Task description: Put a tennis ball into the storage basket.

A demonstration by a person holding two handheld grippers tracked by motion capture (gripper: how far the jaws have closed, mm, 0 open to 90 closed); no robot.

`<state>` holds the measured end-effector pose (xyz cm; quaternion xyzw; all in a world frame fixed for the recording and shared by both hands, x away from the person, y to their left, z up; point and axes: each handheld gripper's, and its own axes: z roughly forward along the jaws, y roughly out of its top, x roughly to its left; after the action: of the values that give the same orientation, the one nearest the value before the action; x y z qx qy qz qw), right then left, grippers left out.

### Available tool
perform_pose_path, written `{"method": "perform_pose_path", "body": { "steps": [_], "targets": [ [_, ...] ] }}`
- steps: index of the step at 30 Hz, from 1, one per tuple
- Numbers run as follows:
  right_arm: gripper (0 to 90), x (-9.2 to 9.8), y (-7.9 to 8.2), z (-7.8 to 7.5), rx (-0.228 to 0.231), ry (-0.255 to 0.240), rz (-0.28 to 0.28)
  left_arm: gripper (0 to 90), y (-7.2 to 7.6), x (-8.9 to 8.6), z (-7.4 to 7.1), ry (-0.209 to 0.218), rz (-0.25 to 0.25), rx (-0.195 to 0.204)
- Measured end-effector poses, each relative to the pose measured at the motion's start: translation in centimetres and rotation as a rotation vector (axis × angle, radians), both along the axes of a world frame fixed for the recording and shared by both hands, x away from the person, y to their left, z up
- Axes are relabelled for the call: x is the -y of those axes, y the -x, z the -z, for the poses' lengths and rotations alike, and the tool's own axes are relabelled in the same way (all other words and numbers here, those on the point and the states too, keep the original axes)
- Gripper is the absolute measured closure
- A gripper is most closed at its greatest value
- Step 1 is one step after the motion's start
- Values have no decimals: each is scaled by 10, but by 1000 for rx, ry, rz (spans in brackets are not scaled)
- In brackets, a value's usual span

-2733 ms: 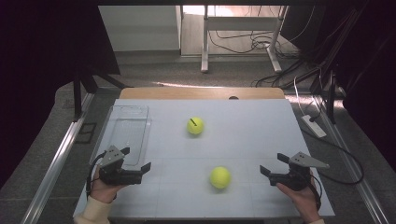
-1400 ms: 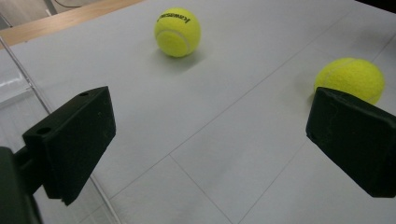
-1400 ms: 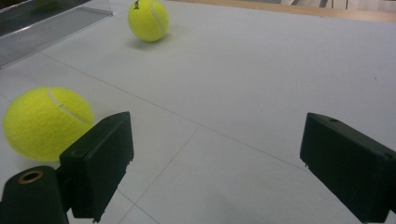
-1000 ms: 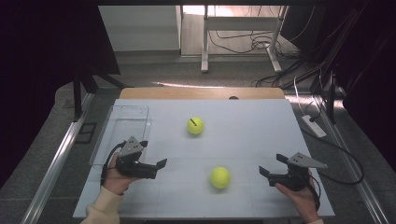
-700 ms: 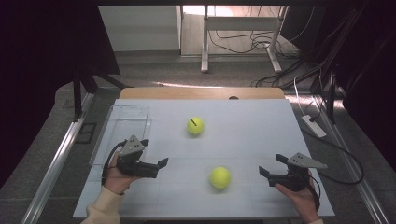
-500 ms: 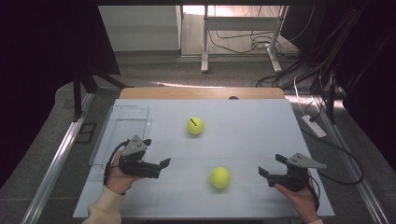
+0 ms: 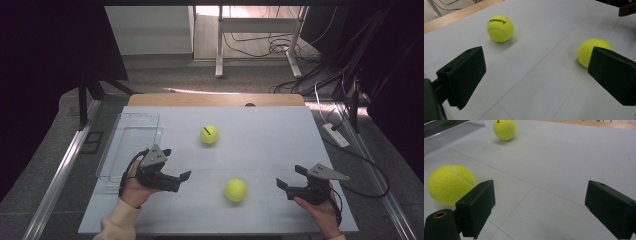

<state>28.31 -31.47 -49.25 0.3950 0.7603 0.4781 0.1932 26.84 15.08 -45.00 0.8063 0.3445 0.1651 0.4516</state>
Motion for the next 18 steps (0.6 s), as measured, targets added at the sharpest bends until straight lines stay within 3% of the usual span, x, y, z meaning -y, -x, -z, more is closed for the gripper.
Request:
{"method": "perform_pose_path", "body": {
  "steps": [18],
  "targets": [
    [95, -1, -1, 2, -5, 13, 2, 29, -5, 23, -2, -12, 48, 0]
  ]
}}
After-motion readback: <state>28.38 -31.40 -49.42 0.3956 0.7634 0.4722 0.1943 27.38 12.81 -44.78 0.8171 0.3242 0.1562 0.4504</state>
